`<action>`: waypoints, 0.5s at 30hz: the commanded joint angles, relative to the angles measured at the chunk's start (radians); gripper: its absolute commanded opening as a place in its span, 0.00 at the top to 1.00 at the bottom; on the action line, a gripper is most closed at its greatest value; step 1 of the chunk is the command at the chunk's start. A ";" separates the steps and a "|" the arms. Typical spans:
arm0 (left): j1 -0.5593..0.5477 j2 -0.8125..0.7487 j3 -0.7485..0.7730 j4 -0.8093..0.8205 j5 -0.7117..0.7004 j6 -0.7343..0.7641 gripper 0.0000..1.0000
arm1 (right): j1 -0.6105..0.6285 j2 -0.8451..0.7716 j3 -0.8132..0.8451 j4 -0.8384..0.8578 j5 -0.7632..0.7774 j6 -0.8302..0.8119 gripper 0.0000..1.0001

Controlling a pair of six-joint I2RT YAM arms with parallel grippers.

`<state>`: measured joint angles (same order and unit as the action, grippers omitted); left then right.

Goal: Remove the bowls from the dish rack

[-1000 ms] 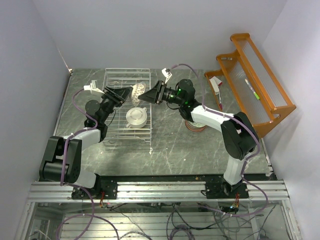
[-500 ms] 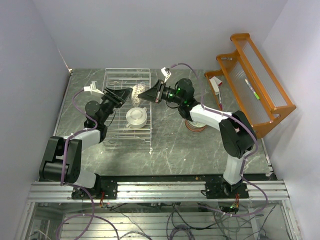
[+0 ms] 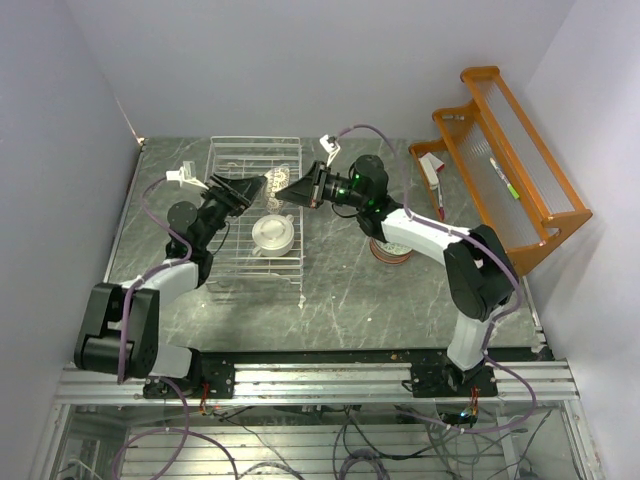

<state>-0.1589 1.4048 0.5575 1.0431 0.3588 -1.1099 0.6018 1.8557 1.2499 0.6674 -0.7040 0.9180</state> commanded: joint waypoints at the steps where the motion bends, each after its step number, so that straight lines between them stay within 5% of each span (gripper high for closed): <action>1: 0.000 -0.122 0.025 0.024 -0.013 0.106 0.22 | -0.002 -0.084 -0.007 -0.068 0.074 -0.103 1.00; 10: -0.001 -0.279 0.029 -0.274 -0.102 0.331 0.15 | -0.001 -0.189 -0.024 -0.308 0.192 -0.276 1.00; 15: -0.004 -0.304 0.028 -0.366 -0.126 0.386 0.15 | -0.001 -0.234 0.052 -0.592 0.340 -0.461 1.00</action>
<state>-0.1593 1.1175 0.5621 0.7811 0.2794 -0.8162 0.6022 1.6920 1.2270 0.2863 -0.5018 0.6422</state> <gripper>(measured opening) 0.851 0.032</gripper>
